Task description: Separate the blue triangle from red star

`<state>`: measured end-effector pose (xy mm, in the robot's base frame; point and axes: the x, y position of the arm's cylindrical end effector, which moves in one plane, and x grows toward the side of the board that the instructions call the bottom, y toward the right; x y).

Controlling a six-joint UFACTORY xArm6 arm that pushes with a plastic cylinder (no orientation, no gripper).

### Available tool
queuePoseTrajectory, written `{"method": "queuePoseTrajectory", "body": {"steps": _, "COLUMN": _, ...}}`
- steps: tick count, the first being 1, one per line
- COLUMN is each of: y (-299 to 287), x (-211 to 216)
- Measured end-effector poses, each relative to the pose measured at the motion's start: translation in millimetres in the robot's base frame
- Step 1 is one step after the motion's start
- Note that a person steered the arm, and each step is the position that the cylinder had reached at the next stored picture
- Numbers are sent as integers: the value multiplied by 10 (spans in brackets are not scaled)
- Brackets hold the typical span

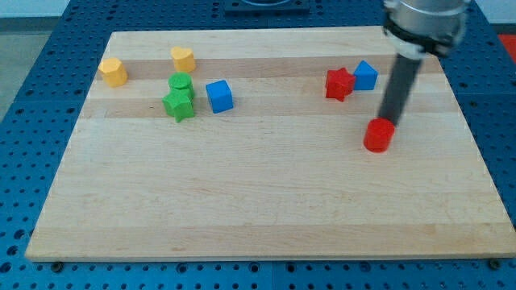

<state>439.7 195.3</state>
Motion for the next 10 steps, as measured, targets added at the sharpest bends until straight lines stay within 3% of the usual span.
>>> {"method": "queuePoseTrajectory", "body": {"steps": 2, "y": -56, "x": -959}}
{"method": "queuePoseTrajectory", "body": {"steps": 4, "y": -637, "x": -1290}}
{"method": "queuePoseTrajectory", "body": {"steps": 8, "y": -1904, "x": -1080}}
{"method": "queuePoseTrajectory", "body": {"steps": 10, "y": -2039, "x": -972}}
